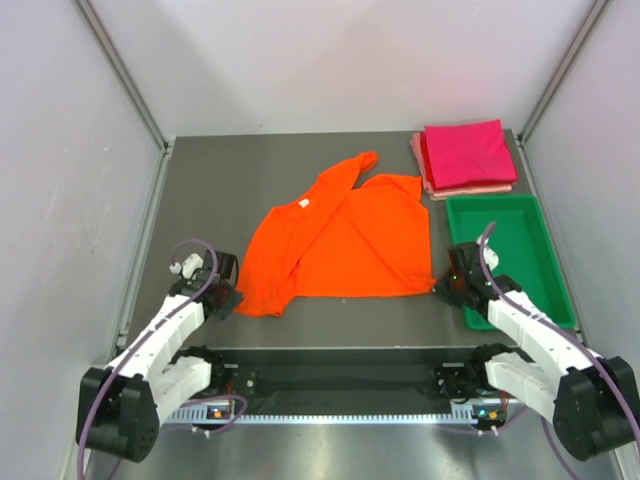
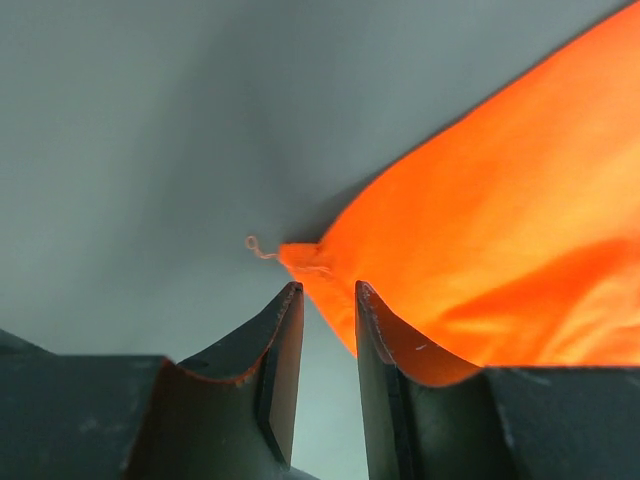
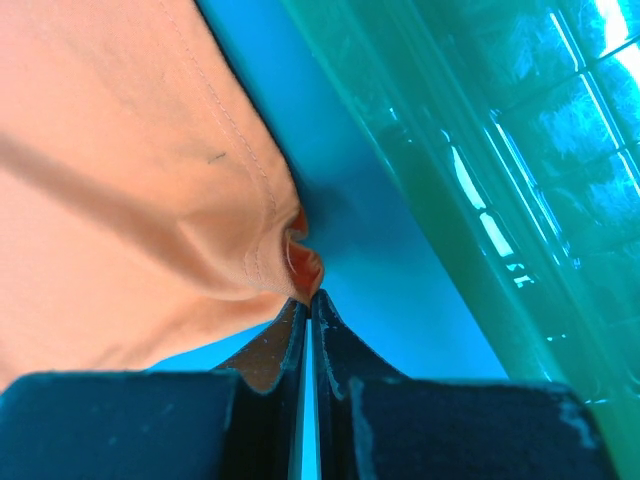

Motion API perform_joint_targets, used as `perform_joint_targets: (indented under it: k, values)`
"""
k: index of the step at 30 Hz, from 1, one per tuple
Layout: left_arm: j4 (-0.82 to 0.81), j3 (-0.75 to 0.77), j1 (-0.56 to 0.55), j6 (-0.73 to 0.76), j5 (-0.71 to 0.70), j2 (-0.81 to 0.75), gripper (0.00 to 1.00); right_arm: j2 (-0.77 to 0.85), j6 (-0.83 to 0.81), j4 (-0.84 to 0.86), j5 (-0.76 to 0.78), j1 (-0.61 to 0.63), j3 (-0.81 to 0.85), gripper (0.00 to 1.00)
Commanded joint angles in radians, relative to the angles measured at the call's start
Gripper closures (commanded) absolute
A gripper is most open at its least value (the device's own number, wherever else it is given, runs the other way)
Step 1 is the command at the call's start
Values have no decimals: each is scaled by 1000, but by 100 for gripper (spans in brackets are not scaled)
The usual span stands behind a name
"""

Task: Fold and stack the t-shirts
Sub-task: Flatten the tshirt out

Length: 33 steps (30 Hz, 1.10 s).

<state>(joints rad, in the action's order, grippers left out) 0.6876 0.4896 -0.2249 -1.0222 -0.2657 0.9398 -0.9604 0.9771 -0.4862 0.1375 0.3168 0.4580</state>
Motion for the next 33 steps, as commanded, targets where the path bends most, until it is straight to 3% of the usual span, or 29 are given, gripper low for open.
perform_joint_targets:
  k: [1, 16, 18, 20, 22, 24, 28, 33]
  values:
    - [-20, -6, 1, -9, 0, 31, 68, 23, -14, 21, 11, 10, 8, 100]
    - [-66, -45, 1, -13, -67, 83, 67, 29, -21, 21, 10, 10, 11, 100]
    - [-101, -51, 1, -4, -50, 96, 72, 29, -21, 24, 8, 10, 7, 100]
    - [-117, -59, 1, 5, -38, 105, 83, 28, -25, 28, 8, 10, 5, 100]
    - [-126, -59, 1, 23, -26, 108, 100, 25, -49, 26, 8, 11, 10, 100]
    - [-112, -20, 1, 40, -39, 88, 100, 26, -95, 12, 19, 11, 48, 100]
    - [-22, 197, 1, 126, -108, 27, 100, 26, -193, -95, 71, 11, 255, 100]
    - [49, 706, 1, 234, -145, 49, 100, -37, -326, -225, 91, 11, 729, 100]
